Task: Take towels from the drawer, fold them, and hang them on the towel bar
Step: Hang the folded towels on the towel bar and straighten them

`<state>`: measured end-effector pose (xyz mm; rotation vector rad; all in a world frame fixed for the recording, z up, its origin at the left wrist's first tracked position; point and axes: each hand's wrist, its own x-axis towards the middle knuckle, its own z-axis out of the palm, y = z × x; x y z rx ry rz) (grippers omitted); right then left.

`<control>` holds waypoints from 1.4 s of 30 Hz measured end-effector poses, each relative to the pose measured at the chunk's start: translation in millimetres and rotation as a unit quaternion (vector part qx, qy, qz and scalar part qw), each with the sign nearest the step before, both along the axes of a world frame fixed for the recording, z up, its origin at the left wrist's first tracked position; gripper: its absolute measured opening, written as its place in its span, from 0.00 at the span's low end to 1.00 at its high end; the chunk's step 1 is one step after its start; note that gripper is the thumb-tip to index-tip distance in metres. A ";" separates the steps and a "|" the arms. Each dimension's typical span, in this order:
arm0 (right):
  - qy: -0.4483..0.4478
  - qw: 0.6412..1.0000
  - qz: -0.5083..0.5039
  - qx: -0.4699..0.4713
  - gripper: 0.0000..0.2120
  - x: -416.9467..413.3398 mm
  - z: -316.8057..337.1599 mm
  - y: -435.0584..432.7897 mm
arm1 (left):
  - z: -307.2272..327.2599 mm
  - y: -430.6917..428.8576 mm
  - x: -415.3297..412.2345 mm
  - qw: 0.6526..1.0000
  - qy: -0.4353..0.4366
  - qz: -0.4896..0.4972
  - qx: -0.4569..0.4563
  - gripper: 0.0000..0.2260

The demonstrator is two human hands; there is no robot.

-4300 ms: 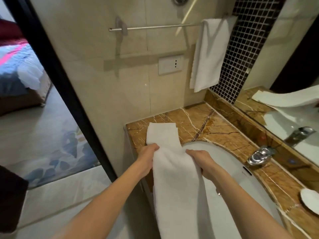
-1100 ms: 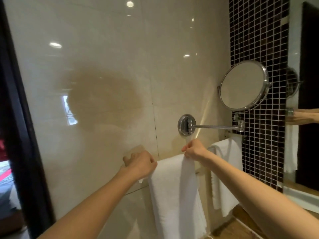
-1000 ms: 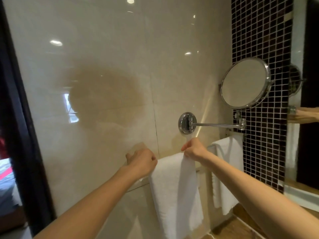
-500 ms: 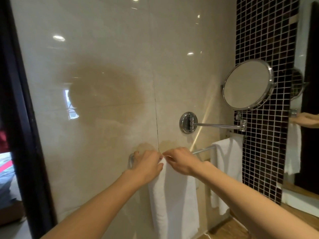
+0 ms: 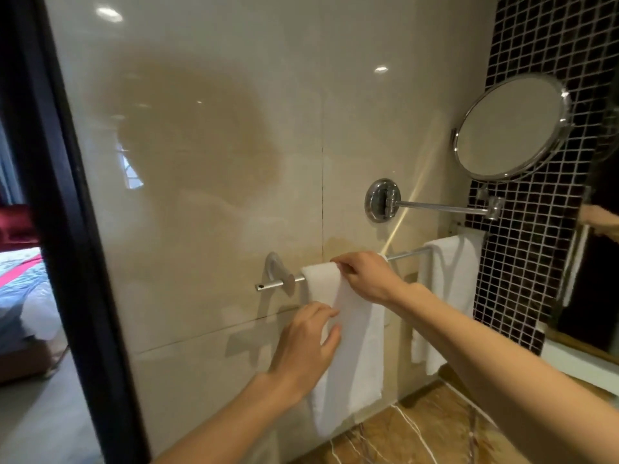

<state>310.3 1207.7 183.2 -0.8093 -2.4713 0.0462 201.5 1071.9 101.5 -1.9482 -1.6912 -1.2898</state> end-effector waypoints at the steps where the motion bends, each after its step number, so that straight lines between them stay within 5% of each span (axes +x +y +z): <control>1: 0.003 1.000 0.003 0.001 0.10 -0.8 -0.7 -0.1 | -8.8 -1.4 -0.3 0.999 -0.031 0.002 -0.009 0.09; 8: 0.045 0.999 0.008 0.006 0.12 -6.2 -7.2 7.8 | -68.6 -1.0 -12.7 0.972 -0.211 0.080 -0.069 0.16; 14: 0.069 0.997 0.027 0.011 0.12 -6.1 -12.7 6.3 | -122.7 13.0 -19.2 0.947 -0.266 0.093 -0.153 0.19; 23: 0.103 0.994 0.030 -0.034 0.15 -6.4 -14.1 2.9 | -208.4 27.0 -4.6 0.931 -0.252 0.095 -0.247 0.25; 31: 0.126 0.990 0.045 -0.044 0.14 -9.6 -18.4 15.1 | -260.2 26.5 -4.3 0.921 -0.301 0.076 -0.234 0.13; 42: 0.147 0.983 0.092 -0.060 0.14 -6.9 -22.3 25.5 | -270.5 45.0 -13.2 0.915 -0.309 0.119 -0.230 0.10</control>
